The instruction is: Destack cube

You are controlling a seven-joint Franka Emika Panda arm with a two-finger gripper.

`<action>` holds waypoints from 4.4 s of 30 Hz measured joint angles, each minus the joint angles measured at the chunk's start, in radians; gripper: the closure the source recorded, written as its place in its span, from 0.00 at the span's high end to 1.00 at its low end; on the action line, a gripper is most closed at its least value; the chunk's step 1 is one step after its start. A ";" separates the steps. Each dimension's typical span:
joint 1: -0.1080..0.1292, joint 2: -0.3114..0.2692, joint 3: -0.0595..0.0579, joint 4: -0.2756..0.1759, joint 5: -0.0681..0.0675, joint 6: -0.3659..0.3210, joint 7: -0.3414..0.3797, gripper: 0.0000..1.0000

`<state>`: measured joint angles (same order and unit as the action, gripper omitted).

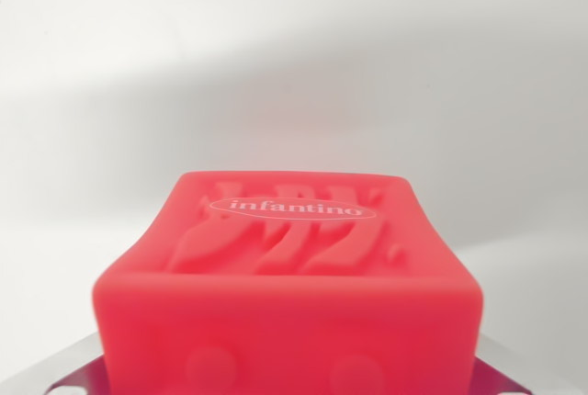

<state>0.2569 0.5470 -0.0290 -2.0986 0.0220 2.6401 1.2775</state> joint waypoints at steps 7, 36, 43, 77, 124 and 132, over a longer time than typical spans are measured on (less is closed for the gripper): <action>-0.001 0.029 0.001 0.007 0.001 0.023 0.000 0.00; -0.005 0.093 0.006 0.028 0.001 0.067 0.000 1.00; -0.006 0.093 0.006 0.028 0.001 0.067 0.000 1.00; -0.006 0.077 0.006 0.024 0.001 0.059 0.000 1.00; 0.001 -0.272 -0.003 -0.007 -0.007 -0.257 0.004 1.00; 0.001 -0.330 -0.003 0.016 -0.009 -0.336 0.006 1.00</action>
<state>0.2576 0.2175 -0.0322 -2.0828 0.0132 2.3043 1.2839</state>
